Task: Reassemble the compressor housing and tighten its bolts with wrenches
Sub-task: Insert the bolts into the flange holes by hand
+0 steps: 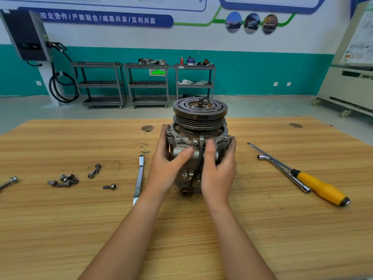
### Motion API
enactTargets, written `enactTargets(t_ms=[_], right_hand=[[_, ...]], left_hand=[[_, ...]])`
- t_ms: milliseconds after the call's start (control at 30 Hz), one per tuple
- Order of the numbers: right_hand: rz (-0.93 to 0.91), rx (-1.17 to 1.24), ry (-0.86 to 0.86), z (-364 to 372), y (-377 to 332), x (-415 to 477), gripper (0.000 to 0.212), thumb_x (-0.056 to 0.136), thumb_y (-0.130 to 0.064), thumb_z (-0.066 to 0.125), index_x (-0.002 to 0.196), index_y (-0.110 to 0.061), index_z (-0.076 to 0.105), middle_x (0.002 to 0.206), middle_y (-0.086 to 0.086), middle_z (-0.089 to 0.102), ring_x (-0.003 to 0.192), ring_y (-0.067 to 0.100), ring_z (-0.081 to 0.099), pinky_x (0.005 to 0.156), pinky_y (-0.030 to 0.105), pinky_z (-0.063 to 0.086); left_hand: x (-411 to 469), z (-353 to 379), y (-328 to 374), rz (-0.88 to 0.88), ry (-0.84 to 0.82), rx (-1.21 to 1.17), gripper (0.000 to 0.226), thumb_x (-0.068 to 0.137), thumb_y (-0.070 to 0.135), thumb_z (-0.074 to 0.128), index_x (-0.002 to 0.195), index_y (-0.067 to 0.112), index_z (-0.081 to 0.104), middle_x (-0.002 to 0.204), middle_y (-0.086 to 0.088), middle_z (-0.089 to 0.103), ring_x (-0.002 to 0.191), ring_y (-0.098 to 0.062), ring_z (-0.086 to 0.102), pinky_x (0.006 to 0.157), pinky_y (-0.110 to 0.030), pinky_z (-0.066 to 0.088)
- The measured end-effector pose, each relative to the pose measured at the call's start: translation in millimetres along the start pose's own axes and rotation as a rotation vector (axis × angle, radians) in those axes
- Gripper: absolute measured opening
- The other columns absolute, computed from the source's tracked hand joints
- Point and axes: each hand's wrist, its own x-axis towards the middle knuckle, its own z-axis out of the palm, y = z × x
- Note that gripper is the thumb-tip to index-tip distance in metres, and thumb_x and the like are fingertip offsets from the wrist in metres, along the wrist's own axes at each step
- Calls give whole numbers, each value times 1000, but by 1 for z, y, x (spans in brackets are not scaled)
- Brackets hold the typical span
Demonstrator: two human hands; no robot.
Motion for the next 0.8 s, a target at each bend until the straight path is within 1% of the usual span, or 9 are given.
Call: enactTargets(t_ms=[67,133,200,300,367,533,633,733,800], right_hand=[[16,18,2,-1,0,1,80,80,-66,49,141,-16,38,130,-5,56,122,14,50,103,33,39],[24,42,26,-2,0,2,67,81,-59,54,133,-17,47,117,-8,62,110,11,57,89,20,43],[16,25,51,0,0,2,62,83,-57,53,128,-16,50,114,-6,64,105,10,58,85,22,44],[-21,-30,100,7,-3,-1,77,76,-67,34,130,-13,49,114,-3,64,103,12,58,83,26,44],[-37,-40,129,10,-5,-3,82,76,-67,28,131,-11,48,115,0,64,104,16,59,83,28,44],[-44,-15,162,11,-6,-3,80,77,-65,31,130,-8,50,114,3,65,104,19,60,87,36,46],[-35,-6,147,10,-6,-4,79,77,-65,31,129,-9,49,114,1,65,104,17,59,88,38,46],[-35,6,142,9,-5,-4,76,78,-64,34,129,-10,50,112,-2,65,102,14,59,86,32,46],[-28,8,147,9,-4,-3,68,82,-59,40,129,-11,51,110,-6,64,99,10,58,83,25,44]], left_hand=[[-1,2,-2,10,-6,-102,82,70,20,74,140,28,33,132,14,52,116,4,52,85,-11,46],[-1,4,-3,19,16,-193,77,69,14,76,134,30,38,128,15,55,114,3,54,82,-10,46],[-1,6,-3,24,36,-249,77,66,17,72,134,28,39,132,10,53,116,0,54,83,-12,46],[0,8,-3,37,50,-303,78,65,15,71,136,24,39,132,7,54,114,-2,56,81,-13,48],[1,5,-4,65,39,-284,71,67,13,71,132,24,43,124,13,59,112,0,57,82,-12,47],[-2,3,-5,142,31,-98,42,80,7,67,108,37,60,136,27,36,118,21,38,88,-6,40],[-2,3,-4,136,25,-99,57,79,10,67,120,43,47,138,25,38,121,17,39,89,-7,40],[1,-1,-5,82,9,-154,88,68,20,76,136,42,25,137,25,38,118,17,42,83,-7,43],[3,-1,-6,56,16,-139,91,66,21,81,140,33,28,134,22,46,113,13,49,81,-7,44]])
